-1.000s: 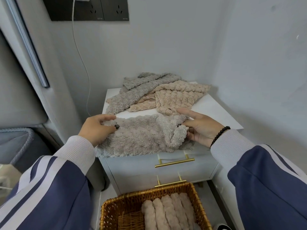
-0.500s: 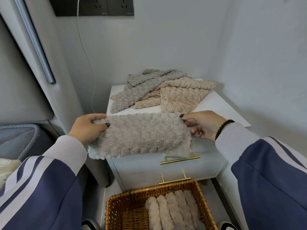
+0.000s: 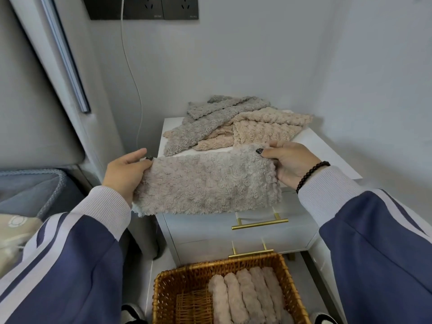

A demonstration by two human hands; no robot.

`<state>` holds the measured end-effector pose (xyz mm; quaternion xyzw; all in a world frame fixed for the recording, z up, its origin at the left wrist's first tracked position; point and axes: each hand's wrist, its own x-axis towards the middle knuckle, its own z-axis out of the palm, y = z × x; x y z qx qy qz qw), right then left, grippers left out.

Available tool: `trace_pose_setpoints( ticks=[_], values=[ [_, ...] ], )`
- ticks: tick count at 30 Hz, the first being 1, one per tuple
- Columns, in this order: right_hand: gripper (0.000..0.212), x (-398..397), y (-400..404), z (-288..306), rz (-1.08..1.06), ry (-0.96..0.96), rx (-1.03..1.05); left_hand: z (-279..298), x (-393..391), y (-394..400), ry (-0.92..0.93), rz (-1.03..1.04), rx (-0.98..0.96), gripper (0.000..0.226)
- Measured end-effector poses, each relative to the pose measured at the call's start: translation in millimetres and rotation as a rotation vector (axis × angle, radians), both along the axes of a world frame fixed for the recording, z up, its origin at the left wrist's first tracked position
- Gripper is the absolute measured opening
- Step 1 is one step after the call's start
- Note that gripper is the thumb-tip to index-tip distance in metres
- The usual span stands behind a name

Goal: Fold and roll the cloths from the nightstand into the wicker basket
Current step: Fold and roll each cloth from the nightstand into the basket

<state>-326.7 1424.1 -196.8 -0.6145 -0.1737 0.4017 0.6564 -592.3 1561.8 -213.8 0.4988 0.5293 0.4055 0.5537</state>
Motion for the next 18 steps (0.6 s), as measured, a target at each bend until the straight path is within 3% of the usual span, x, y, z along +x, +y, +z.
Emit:
trace_pose_setpoints(
  ticks=[4, 8, 13, 18],
  values=[
    [0.028, 0.4, 1.4, -12.8, -0.089, -0.333, -0.117, -3.4, 1.0, 4.6, -0.031, -0.035, -0.032, 0.049],
    [0.051, 0.5, -4.6, -21.9, -0.03, -0.497, -0.148, -8.7, 1.2, 4.4, 0.058, -0.054, 0.006, 0.04],
    [0.022, 12.4, 1.5, -24.8, -0.159, -0.6, -0.192, -8.5, 5.1, 0.0, 0.071, -0.022, 0.084, 0.033],
    [0.014, 12.8, 10.1, -28.1, -0.205, -0.705, -0.226, -15.1, 2.0, 4.1, 0.221, 0.025, 0.28, 0.028]
  ],
)
